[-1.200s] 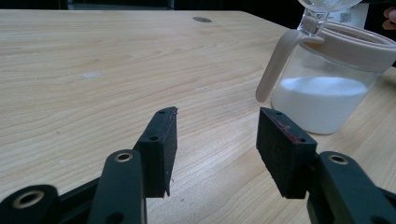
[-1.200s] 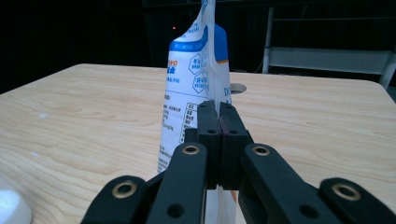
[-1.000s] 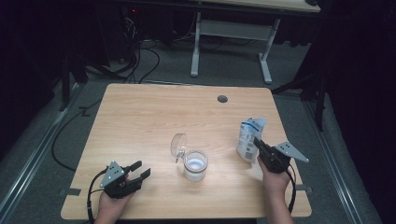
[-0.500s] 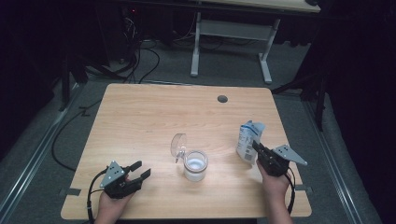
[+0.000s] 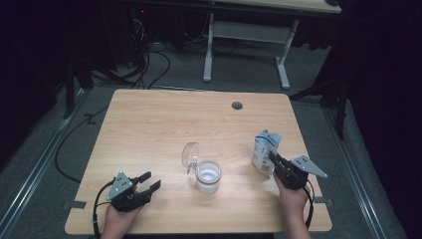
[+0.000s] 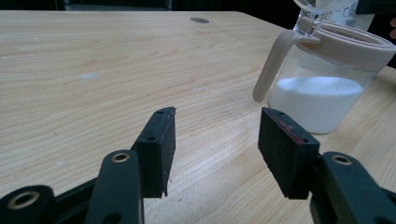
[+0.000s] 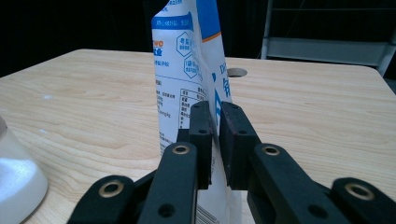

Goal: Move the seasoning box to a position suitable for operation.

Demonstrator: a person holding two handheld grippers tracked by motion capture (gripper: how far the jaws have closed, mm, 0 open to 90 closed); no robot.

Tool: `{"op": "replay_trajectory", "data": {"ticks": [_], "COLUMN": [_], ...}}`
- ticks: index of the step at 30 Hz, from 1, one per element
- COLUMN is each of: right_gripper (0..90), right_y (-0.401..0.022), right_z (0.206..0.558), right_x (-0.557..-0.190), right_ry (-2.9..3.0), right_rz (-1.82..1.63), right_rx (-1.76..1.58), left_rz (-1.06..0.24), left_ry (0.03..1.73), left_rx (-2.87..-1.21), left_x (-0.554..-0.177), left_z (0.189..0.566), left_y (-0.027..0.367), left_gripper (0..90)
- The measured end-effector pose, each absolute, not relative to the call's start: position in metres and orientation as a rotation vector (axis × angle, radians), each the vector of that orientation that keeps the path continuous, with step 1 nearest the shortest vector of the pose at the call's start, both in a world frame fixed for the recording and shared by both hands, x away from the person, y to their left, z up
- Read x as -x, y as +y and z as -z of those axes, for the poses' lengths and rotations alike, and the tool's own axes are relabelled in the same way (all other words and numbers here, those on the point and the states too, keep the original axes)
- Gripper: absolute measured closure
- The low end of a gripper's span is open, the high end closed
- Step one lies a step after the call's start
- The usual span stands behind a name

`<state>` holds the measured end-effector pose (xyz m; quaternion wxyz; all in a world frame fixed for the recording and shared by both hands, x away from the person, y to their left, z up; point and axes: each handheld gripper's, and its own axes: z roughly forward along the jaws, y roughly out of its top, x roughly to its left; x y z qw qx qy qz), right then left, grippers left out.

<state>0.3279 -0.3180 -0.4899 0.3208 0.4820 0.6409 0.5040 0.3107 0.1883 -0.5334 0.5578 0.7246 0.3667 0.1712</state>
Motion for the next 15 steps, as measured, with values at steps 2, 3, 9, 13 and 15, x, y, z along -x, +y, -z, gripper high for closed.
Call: {"op": "replay_trajectory", "data": {"ticks": [2,3,9,13,15], "right_gripper": [83.5,83.3,81.6,80.2,79.3], "right_y": [-0.3183,-0.3184,-0.3184,-0.3184,-0.3184], "right_z": [0.4900,0.4901,0.4909,0.4911,0.4911], "right_x": [-0.3275,-0.3273,-0.3263,-0.3256,-0.3253], "right_ry": [1.686,1.685,1.683,1.680,1.678], "right_rz": [-1.322,-1.322,-1.318,-1.319,-1.316], "right_rx": [-1.265,-1.266,-1.271,-1.275,-1.275], "left_rz": [-0.403,-0.402,-0.402,-0.401,-0.402], "left_ry": [0.865,0.866,0.865,0.864,0.864], "left_rx": [-1.710,-1.710,-1.708,-1.708,-1.708], "left_x": [-0.3107,-0.3108,-0.3107,-0.3107,-0.3107], "left_z": [0.5334,0.5334,0.5334,0.5334,0.5334], "left_y": [0.1884,0.1884,0.1886,0.1886,0.1886], "left_gripper": [46.9,46.9,46.9,47.0,46.9]}}
